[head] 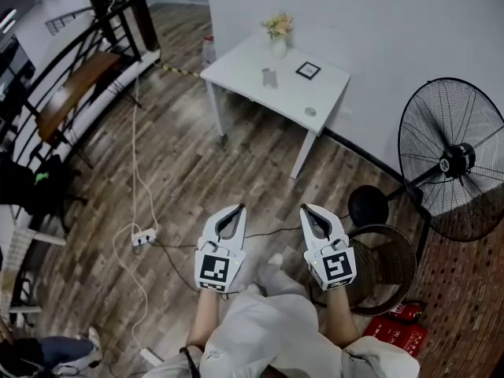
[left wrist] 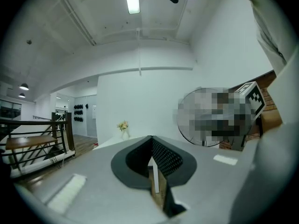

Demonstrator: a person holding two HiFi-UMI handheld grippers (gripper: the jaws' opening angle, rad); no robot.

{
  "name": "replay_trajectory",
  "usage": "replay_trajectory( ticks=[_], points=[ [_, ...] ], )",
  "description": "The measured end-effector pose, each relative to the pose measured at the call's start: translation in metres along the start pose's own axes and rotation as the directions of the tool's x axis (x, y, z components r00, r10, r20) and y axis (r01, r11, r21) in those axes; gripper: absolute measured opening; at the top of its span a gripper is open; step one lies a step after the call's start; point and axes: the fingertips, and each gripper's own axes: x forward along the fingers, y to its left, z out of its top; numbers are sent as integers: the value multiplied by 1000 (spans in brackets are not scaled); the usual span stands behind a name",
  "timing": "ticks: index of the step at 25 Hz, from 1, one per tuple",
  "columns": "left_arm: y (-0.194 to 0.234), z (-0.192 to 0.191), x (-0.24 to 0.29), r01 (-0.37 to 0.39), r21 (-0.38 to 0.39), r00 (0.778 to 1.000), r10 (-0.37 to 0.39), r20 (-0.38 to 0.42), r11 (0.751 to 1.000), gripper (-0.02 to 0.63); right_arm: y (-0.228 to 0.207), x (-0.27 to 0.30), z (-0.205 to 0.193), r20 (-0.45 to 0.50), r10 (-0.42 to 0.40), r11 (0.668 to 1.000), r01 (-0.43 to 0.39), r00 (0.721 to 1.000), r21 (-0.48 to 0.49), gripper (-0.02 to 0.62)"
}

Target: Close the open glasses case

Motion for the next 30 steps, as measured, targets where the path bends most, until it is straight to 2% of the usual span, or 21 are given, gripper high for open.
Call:
replay_trajectory(
  ticks=[8, 14, 21, 30],
  points=[
    [6, -10, 20, -10, -11, 1000, 10, -11, 1000, 20, -10, 17, -16, -22, 22, 999, -21, 1000, 30, 5],
    [25, -17, 73, -30, -9, 999, 29, -44, 1000, 20, -49, 61, -23, -19, 49, 997, -48, 999, 53, 5],
    [47, -3, 148, -60, 2, 997, 60, -42, 998, 20, -104, 117, -18, -1, 115, 992, -114, 993, 53, 5],
    [75, -2, 202, -112, 8, 991, 113, -70, 994, 20, -152, 174, -24, 1, 152, 986, -151, 988, 67, 5]
  ],
)
